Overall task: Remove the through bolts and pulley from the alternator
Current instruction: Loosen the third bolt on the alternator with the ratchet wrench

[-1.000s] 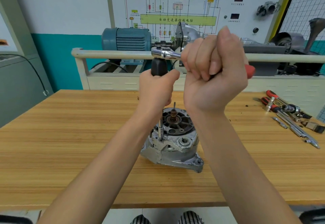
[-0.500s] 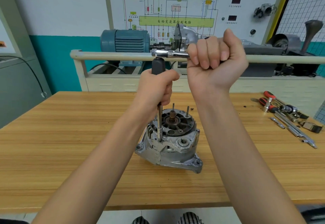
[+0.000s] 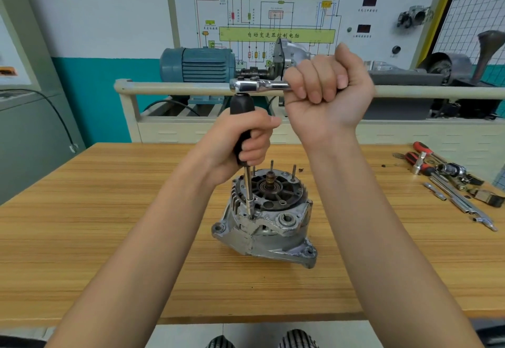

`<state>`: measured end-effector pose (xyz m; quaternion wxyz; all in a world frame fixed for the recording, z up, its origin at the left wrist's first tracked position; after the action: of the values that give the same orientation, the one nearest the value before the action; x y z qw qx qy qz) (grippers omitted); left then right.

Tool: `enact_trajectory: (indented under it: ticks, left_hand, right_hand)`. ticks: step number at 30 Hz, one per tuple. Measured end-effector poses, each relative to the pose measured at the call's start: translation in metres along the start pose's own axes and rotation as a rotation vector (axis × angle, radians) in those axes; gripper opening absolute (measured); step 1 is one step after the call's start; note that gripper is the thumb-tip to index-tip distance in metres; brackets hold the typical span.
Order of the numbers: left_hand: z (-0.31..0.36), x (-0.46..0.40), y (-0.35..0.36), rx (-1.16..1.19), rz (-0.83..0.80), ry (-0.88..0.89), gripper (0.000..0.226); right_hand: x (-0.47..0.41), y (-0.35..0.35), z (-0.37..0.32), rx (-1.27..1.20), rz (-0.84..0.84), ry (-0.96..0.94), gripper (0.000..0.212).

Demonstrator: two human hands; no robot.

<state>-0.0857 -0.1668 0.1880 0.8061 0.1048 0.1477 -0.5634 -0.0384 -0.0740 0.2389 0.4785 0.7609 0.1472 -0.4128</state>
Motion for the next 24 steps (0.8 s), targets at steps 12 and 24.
enact_trajectory:
  ticks: [12, 24]
  left_hand:
    - [-0.007, -0.002, 0.001, -0.149, 0.614, 0.096, 0.039]
    - [-0.001, -0.007, 0.007, 0.007, -0.069, -0.011, 0.040]
  right_hand:
    - [0.029, 0.039, 0.005, 0.622, -0.266, -0.395, 0.036]
    - [0.001, -0.008, -0.007, -0.123, 0.013, -0.006, 0.051]
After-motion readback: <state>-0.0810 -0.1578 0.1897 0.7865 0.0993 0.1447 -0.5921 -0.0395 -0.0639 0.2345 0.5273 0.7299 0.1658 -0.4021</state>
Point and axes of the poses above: each hand's wrist, its own x-axis away from the middle knuckle, its own y-axis out of the palm, z = x × y, the point moved 5 cm from there along -x, towards the middle knuckle, and after that the axes turned 15 degrees about -z, right-handed, at the moved point
